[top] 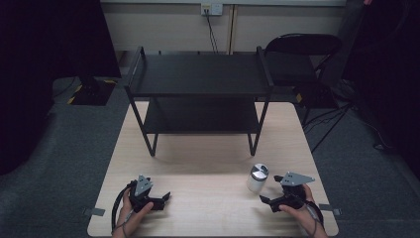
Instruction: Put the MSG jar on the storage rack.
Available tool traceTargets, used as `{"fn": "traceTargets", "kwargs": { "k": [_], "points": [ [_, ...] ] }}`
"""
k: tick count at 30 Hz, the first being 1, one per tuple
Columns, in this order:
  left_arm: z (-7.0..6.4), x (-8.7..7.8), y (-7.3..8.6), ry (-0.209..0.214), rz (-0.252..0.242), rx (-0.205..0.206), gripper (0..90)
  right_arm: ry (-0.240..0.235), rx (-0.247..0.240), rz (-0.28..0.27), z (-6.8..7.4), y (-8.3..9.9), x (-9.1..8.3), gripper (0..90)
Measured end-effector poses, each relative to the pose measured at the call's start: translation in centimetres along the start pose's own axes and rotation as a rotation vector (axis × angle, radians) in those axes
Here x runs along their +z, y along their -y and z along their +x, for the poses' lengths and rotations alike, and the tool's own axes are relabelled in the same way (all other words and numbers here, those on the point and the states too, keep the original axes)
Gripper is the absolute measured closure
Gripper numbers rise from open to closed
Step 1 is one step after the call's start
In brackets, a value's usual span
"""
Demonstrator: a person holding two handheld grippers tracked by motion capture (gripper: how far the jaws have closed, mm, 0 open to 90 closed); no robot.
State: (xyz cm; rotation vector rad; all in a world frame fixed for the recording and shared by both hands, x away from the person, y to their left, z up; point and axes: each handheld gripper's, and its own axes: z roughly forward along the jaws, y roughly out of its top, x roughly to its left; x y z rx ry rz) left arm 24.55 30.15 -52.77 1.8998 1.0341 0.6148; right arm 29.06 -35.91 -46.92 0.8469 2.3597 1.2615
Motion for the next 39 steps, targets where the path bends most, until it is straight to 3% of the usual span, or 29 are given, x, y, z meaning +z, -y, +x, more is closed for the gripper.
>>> {"fn": "traceTargets", "kwargs": {
  "k": [7, 15, 30, 32, 39],
  "points": [
    [0.0, 0.0, 0.0, 0.000, -0.001, -0.001, 0.0, 0.016, -0.007, 0.017, 0.1, -1.4, 1.9, 7.6],
    [0.0, 0.0, 0.0, 0.000, 0.000, 0.000, 0.0, 0.006, -0.032, 0.028, -0.3, -2.0, 3.6, 29.9],
    [0.0, 0.0, 0.0, 0.000, 0.000, 0.000, 0.0, 0.026, -0.067, 0.019, 0.4, -1.8, 3.7, 31.0],
    [0.0, 0.0, 0.0, 0.000, 0.000, 0.000, 0.0, 0.013, -0.059, 0.013, 0.2, -1.8, 3.7, 31.0],
    [0.0, 0.0, 0.0, 0.000, 0.000, 0.000, 0.0, -0.009, -0.044, 0.009, 0.3, -3.5, 3.0, 31.1]
  ]
}}
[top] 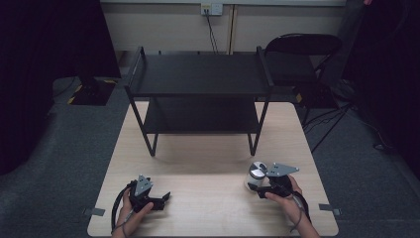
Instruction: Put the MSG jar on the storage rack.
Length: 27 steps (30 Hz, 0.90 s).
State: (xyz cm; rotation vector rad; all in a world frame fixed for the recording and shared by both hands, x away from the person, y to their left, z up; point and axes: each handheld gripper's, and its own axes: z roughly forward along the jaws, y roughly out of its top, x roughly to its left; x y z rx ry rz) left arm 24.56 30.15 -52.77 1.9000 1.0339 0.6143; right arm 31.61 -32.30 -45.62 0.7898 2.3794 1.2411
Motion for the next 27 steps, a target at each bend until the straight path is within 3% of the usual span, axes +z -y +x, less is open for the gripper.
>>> {"fn": "traceTargets", "kwargs": {
  "k": [9, 17, 22, 27],
  "points": [
    [0.0, 0.0, 0.0, 0.000, 0.000, 0.000, 0.0, 0.020, -0.031, -0.002, 0.3, -5.0, -1.4, 31.0],
    [0.0, 0.0, 0.0, 0.001, -0.001, -0.001, 0.0, 0.021, -0.041, -0.042, 0.3, -10.8, -2.5, 31.0],
    [0.0, 0.0, 0.0, 0.001, 0.000, 0.000, 0.0, 0.028, -0.035, -0.062, 0.1, -14.0, -1.9, 31.0],
    [0.0, 0.0, 0.0, 0.001, -0.001, -0.001, 0.0, 0.040, -0.024, -0.070, -0.2, -15.6, -0.8, 31.0]
  ]
}}
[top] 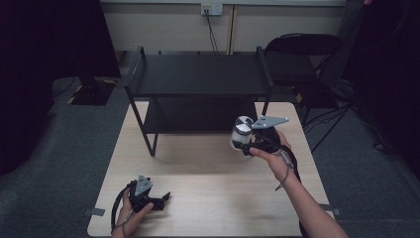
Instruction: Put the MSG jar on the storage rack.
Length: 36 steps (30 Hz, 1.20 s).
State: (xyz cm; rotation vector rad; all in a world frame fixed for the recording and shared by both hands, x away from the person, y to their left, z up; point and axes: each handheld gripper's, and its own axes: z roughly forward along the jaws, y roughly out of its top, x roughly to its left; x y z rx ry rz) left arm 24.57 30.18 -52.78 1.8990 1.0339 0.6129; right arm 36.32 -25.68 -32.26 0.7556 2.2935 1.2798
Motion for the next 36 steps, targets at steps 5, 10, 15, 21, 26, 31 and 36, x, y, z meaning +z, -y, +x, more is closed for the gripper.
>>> {"fn": "traceTargets", "kwargs": {
  "k": [5, 10, 15, 21, 26, 31, 36],
  "points": [
    [0.1, 0.0, 0.1, 0.003, -0.003, -0.003, 0.0, 0.024, -0.002, 0.012, -0.1, -1.4, 1.5, 31.0],
    [0.0, 0.0, 0.0, 0.001, 0.000, -0.001, 0.0, 0.039, 0.014, 0.032, -0.5, -2.3, 3.0, 31.0],
    [0.1, 0.0, 0.2, 0.006, -0.010, -0.015, 0.0, 0.048, 0.022, 0.041, -0.7, -2.8, 4.2, 31.0],
    [0.2, 0.0, 0.0, 0.004, -0.002, -0.002, 0.0, 0.054, 0.036, 0.030, -0.8, -3.0, 5.2, 31.0],
    [0.2, 0.0, 0.1, 0.005, -0.006, -0.006, 0.0, 0.061, 0.050, 0.028, -0.9, -3.4, 5.9, 31.0],
    [0.2, 0.0, 0.1, 0.007, -0.008, -0.010, 0.0, 0.070, 0.072, 0.023, -0.8, -3.7, 6.5, 31.0],
    [0.2, 0.0, 0.1, 0.006, -0.007, -0.009, 0.0, 0.077, 0.097, 0.017, -0.7, -3.7, 6.9, 31.0]
  ]
}}
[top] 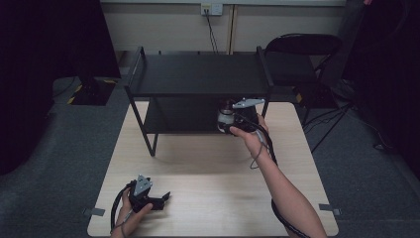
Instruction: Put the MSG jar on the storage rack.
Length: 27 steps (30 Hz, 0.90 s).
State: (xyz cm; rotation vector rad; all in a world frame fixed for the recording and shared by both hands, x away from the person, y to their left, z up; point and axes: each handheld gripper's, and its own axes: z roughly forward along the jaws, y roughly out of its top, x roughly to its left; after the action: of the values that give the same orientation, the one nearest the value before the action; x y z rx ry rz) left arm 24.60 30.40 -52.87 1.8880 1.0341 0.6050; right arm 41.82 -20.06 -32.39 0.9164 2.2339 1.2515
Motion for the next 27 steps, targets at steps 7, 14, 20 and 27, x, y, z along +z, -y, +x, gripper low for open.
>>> {"fn": "traceTargets", "kwargs": {
  "k": [7, 14, 20, 27],
  "points": [
    [0.01, 0.00, 0.00, 0.001, 0.000, -0.002, 0.0, 0.005, -0.005, -0.033, -0.20, 0.44, 0.58, 31.0],
    [0.09, -0.04, -0.03, 0.002, 0.002, 0.002, 0.0, 0.006, -0.005, -0.035, -0.31, 0.35, 0.81, 30.9],
    [-0.02, 0.00, -0.02, -0.001, 0.001, 0.002, 0.0, 0.006, -0.008, -0.037, -0.30, 0.40, 0.82, 30.9],
    [0.04, -0.02, -0.01, 0.001, 0.001, 0.000, 0.0, 0.004, -0.012, -0.039, -0.35, 0.45, 0.82, 30.8]
  ]
}}
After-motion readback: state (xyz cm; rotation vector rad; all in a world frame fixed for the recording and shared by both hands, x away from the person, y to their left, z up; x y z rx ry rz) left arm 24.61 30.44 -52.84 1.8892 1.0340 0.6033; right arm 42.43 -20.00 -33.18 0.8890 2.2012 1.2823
